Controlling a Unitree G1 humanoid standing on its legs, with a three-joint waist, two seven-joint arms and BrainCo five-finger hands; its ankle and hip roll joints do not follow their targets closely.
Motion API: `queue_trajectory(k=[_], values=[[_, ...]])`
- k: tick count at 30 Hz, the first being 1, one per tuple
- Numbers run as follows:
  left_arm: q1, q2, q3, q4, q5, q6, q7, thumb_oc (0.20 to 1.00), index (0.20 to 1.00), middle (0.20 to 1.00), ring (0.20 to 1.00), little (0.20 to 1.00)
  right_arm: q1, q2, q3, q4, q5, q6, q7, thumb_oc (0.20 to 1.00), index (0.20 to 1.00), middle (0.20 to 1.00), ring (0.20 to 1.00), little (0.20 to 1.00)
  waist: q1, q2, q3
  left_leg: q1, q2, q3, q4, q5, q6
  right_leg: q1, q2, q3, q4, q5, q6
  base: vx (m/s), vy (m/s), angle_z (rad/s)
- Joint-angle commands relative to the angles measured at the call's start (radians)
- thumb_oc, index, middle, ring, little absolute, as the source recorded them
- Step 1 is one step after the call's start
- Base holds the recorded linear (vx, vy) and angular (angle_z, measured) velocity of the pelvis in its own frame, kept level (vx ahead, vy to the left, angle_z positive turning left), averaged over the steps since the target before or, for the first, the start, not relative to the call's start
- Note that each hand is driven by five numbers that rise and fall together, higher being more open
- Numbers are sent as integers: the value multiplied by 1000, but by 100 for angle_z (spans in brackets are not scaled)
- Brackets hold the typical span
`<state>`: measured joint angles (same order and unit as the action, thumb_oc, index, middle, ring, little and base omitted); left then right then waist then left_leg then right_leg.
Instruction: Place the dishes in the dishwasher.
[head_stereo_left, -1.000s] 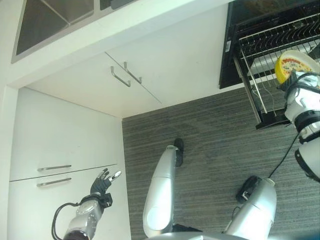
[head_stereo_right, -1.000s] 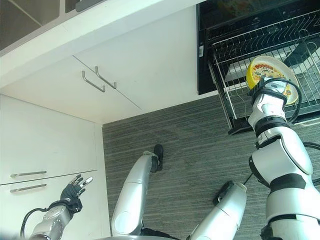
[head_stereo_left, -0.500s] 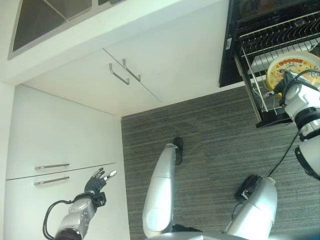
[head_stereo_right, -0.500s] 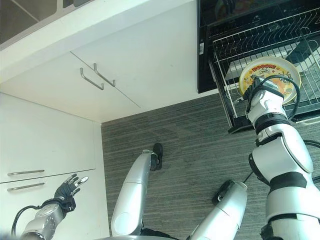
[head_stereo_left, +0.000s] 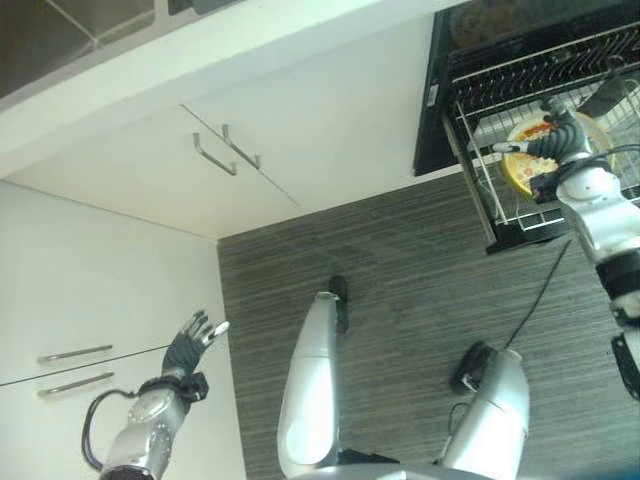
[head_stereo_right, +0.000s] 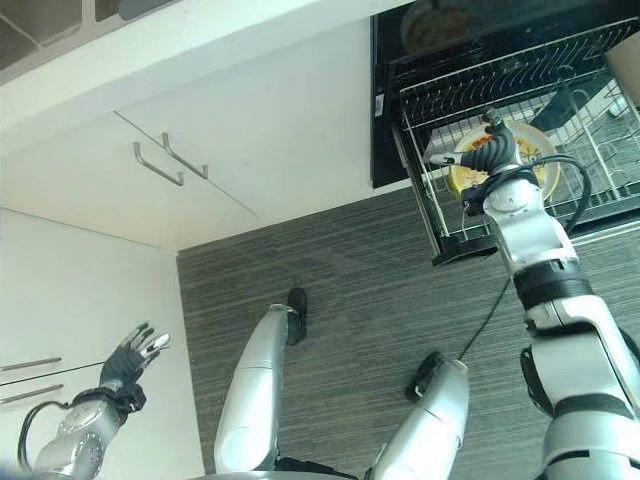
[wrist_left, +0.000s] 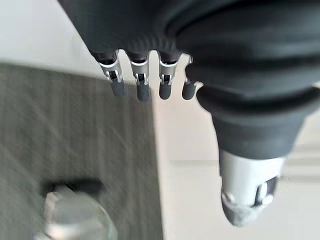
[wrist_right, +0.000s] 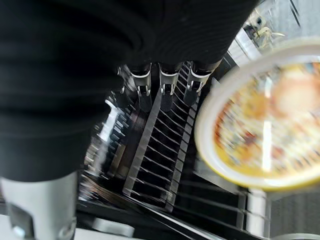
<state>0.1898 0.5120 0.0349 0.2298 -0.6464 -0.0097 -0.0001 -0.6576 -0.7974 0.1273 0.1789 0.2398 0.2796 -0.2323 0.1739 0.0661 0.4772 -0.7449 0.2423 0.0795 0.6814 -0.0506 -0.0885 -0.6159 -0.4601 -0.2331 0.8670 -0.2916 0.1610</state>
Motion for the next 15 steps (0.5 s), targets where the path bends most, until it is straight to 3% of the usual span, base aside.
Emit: queue_trajectory(k=[1, 8, 15], values=[[43, 17, 58, 4, 54, -16, 50, 1000, 1000, 1000, 1000, 1000, 0, 17, -102, -76, 1, -24, -62, 1000, 1000, 1000, 1000, 1000, -6, -4, 29, 119, 83, -32, -123, -7, -70, -21, -16, 49, -84, 80, 24, 20, -18, -15], [75, -20, 63, -77, 119, -18, 100, 1000, 1000, 1000, 1000, 1000, 199, 73, -227, -392, -19, -42, -31, 1000, 1000, 1000, 1000, 1000, -37, -52, 22, 207, 89, 24, -198, 14, -73, 81, 25, 14, -198, 114, 29, 11, 5, -11], [85, -55, 49, -76, 189, -31, 167, 1000, 1000, 1000, 1000, 1000, 426, 156, -331, -568, 74, -156, 20, 1000, 1000, 1000, 1000, 1000, -86, -97, -14, 346, 101, 106, -326, 48, -79, 249, 85, -32, -407, 181, 36, 22, 16, -9]])
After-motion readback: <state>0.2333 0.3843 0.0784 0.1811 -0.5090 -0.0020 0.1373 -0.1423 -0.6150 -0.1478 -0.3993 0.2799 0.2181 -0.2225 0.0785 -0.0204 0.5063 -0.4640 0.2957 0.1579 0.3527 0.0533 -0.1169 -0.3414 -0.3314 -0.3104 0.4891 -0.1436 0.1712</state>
